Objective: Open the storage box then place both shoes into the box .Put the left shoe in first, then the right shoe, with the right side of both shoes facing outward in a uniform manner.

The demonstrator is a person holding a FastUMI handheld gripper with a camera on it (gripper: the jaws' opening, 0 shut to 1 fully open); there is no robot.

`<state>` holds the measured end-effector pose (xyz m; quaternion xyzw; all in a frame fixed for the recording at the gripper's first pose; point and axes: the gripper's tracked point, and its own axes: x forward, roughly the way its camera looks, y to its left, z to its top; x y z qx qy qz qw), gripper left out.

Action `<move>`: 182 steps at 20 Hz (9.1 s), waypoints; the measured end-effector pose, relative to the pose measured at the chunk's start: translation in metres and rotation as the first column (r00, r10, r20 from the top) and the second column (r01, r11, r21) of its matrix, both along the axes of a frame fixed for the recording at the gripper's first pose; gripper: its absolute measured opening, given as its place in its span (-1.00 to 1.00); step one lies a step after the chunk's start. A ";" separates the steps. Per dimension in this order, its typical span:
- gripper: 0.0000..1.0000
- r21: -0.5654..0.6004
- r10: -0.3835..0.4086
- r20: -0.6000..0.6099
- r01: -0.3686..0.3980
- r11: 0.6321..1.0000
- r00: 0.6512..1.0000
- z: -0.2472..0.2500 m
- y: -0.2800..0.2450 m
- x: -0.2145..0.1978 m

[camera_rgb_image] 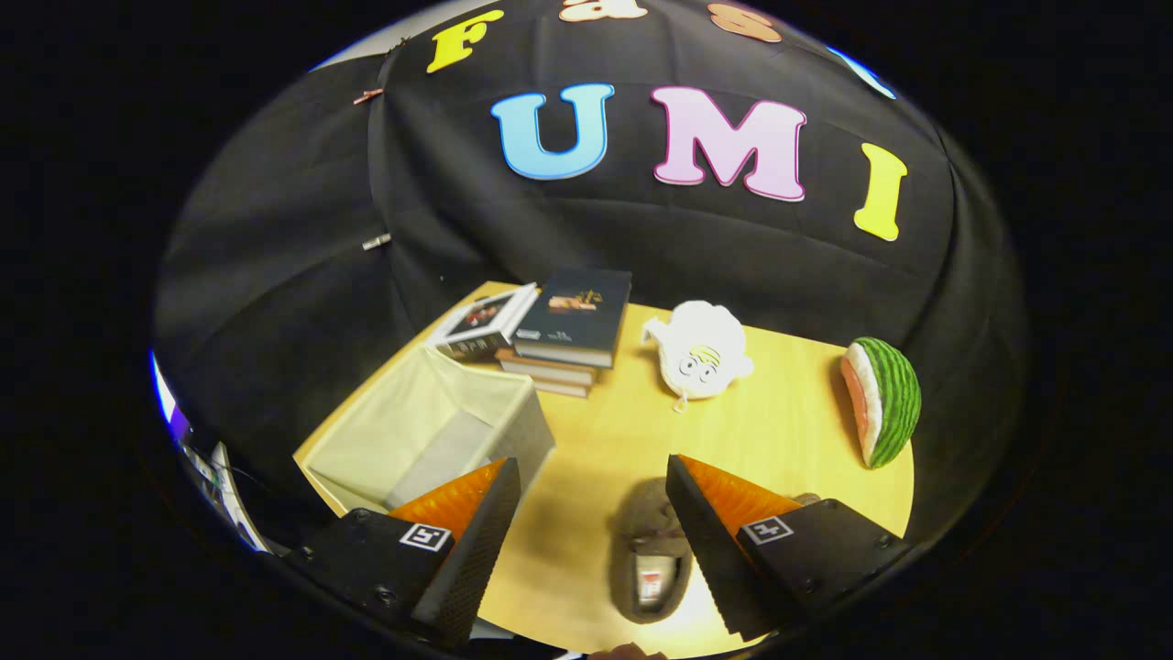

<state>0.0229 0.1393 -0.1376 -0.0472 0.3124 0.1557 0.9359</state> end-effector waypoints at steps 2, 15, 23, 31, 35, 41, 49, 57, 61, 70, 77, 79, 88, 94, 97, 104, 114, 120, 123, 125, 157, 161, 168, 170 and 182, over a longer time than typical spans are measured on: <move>0.97 -0.052 -0.021 -0.035 0.019 0.998 0.999 -0.028 -0.033 -0.003; 0.97 -0.200 0.029 -0.311 -0.095 0.975 0.950 -0.170 -0.106 -0.016; 0.55 -0.045 0.011 -0.407 -0.032 0.998 0.913 -0.195 -0.097 -0.004; -0.83 0.002 -0.016 -0.427 0.018 1.000 0.904 -0.198 -0.078 -0.006; -0.90 0.029 -0.082 -0.449 0.106 0.994 0.890 -0.196 -0.080 -0.006; -0.90 0.043 -0.183 -0.380 0.215 0.976 0.907 -0.140 -0.074 -0.019; -0.90 0.230 -0.279 -0.317 0.359 0.905 0.906 -0.005 -0.022 -0.052; -0.90 0.418 -0.168 -0.279 0.277 0.865 0.946 0.068 0.111 -0.036; -0.90 0.451 -0.128 -0.294 0.256 0.855 0.947 0.058 0.174 -0.018; -0.90 0.351 -0.166 -0.378 0.307 0.884 0.911 -0.027 0.239 0.000; -0.89 0.254 -0.238 -0.381 0.348 0.902 0.893 -0.062 0.232 0.010; -0.87 0.247 -0.229 -0.399 0.344 0.906 0.888 -0.068 0.232 0.007; 0.97 0.420 -0.041 -0.410 0.228 0.878 0.911 -0.024 0.264 -0.020; 0.96 0.419 -0.006 -0.247 0.113 0.901 0.969 0.039 0.189 -0.030; 0.97 0.379 -0.035 -0.172 0.099 0.920 0.985 0.059 0.125 -0.026; 0.97 0.223 -0.130 -0.089 0.147 0.964 0.987 0.047 -0.049 -0.025; 0.98 0.009 -0.237 -0.210 0.244 0.970 0.949 -0.060 -0.241 -0.053; 0.98 -0.095 -0.213 -0.318 0.193 0.977 0.924 -0.129 -0.285 -0.060; 0.96 -0.097 -0.205 -0.351 0.182 0.978 0.914 -0.152 -0.285 -0.049; 0.98 -0.096 -0.210 -0.365 0.188 0.978 0.907 -0.163 -0.286 -0.040; -0.89 0.232 -0.259 -0.384 0.364 0.902 0.886 -0.020 -0.084 -0.024; -0.90 0.285 -0.193 -0.367 0.307 0.908 0.910 0.014 -0.001 -0.024; -0.90 0.364 -0.118 -0.389 0.270 0.891 0.914 0.025 0.125 -0.011; -0.90 0.342 -0.121 -0.393 0.267 0.901 0.912 0.014 0.144 -0.006; -0.30 0.255 -0.167 -0.450 0.306 0.917 0.877 -0.035 0.172 0.001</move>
